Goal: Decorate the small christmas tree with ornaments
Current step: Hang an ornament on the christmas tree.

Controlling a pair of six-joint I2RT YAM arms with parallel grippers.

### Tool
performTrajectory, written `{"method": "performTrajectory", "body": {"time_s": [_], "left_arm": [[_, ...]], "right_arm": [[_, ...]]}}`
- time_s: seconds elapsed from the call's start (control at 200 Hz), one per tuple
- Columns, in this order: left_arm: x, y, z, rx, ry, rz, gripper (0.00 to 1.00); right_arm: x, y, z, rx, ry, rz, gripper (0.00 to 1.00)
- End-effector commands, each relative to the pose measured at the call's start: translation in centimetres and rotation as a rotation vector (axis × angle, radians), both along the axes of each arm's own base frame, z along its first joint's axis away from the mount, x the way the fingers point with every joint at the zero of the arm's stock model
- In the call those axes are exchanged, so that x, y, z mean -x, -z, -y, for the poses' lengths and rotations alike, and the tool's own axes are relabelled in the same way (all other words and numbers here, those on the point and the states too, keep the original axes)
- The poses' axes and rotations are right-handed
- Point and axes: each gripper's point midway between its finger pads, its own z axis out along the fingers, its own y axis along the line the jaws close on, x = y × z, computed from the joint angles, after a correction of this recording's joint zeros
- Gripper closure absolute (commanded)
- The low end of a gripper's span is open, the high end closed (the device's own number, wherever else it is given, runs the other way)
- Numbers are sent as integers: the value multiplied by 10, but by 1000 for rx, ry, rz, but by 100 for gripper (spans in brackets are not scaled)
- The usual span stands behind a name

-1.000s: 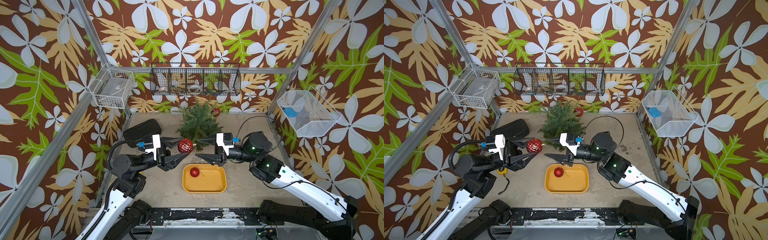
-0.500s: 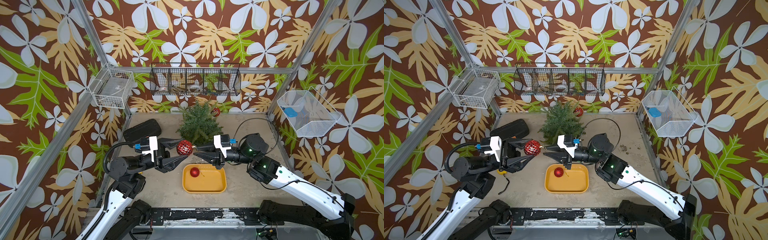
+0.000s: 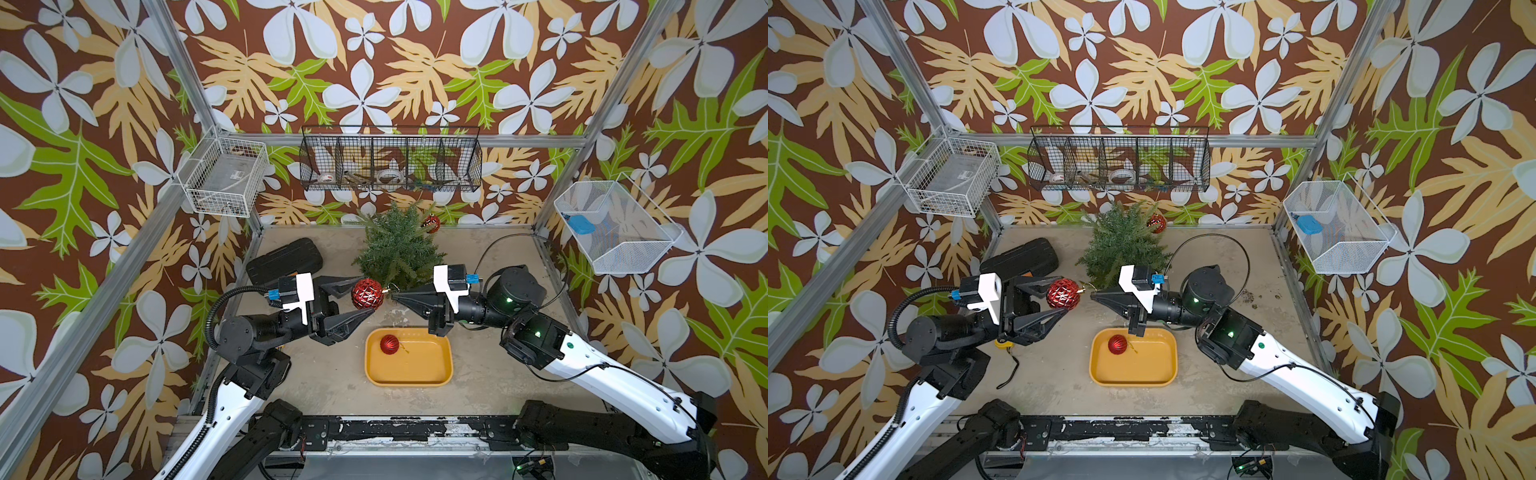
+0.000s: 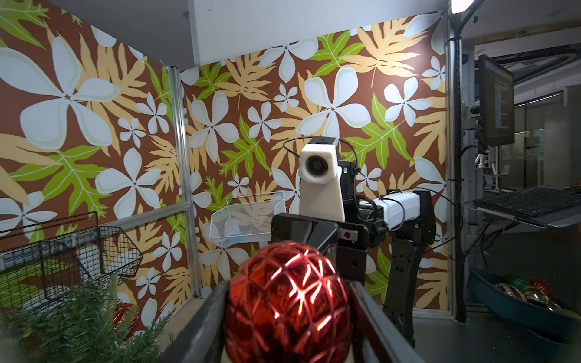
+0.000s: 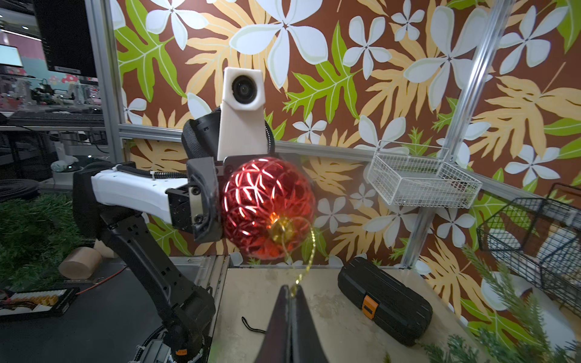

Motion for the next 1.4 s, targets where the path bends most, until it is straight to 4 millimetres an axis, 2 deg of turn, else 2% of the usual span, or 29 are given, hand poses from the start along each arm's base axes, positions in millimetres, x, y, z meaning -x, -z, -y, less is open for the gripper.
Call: {"method": "performTrajectory", "body": {"time_s": [0.0,0.19,0.4,0.696,0.896,1.091,1.246,1.396], "left_arm": [[-26,8,-8,35,-134,-49,74],[-61,38,-9,55,-233,-126,75],[-92,56,-8,46,-320,-151,75],[-118,75,-34,119,-348,-188,75],[-129,70,-50,173,-371,-183,75],[-138,57,-53,191,-396,-136,75],[-152,51,-70,227,-461,-118,75],[-158,50,-75,236,-457,-84,76]], "right_arm": [[-27,10,5,81,154,-36,100],[-64,25,6,202,282,-98,100],[-100,37,4,306,387,-91,100],[-143,61,-7,442,476,-59,100],[-158,59,-19,473,486,-24,100],[-174,45,-31,482,504,25,100],[-186,37,-43,490,505,63,100],[-198,30,-56,487,500,87,100]]}}
